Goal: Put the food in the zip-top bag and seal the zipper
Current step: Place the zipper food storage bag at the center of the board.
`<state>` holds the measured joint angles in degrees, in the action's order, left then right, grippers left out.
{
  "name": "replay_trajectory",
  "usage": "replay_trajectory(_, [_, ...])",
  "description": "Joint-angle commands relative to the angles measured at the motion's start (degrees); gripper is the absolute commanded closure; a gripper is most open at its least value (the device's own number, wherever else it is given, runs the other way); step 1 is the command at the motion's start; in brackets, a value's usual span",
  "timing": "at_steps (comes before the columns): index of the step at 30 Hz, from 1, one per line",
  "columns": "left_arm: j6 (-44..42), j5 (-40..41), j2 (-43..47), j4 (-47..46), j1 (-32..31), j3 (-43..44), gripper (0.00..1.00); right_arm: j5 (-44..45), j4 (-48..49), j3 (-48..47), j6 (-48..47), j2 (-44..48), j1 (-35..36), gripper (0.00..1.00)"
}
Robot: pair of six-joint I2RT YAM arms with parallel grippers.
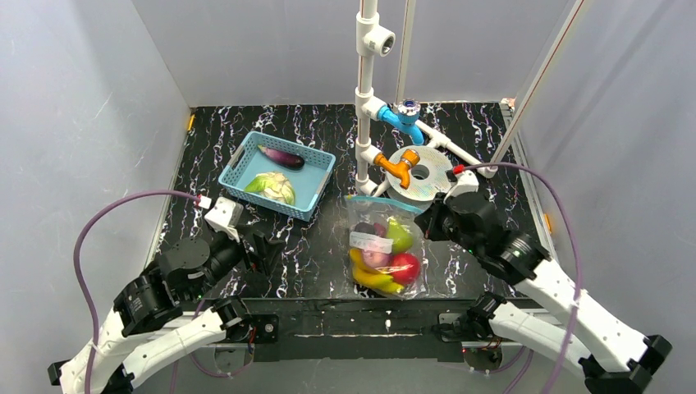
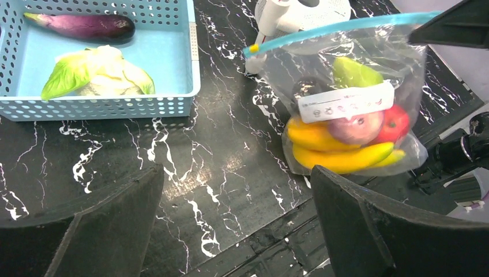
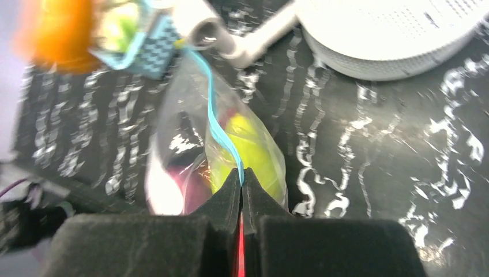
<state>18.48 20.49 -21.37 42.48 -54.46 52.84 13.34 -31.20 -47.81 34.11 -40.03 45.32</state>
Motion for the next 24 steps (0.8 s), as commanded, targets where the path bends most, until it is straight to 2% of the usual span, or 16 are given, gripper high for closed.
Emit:
replay_trajectory(1, [0.6, 2.9, 1.0, 0.7, 0.3, -1.3, 0.02, 10.2, -6.1, 3.9, 6.1, -3.8, -3.2, 0.99])
replay_trajectory(9, [1.6, 5.1, 5.1, 2.0, 0.3, -5.4, 0.02, 19.3, -4.7, 8.1, 9.4, -9.7, -12.3, 0.99])
replay_trajectory(18, [1.9, 7.2, 10.0, 2.8, 0.3, -7.6, 0.02, 26.1, -3.5, 7.1, 10.9, -21.1, -16.3, 0.99])
replay_trajectory(24, [1.6, 7.2, 10.8, 2.2, 0.3, -7.7, 0.02, 23.1, -2.6, 7.2, 11.2, -22.4, -16.9, 0.85])
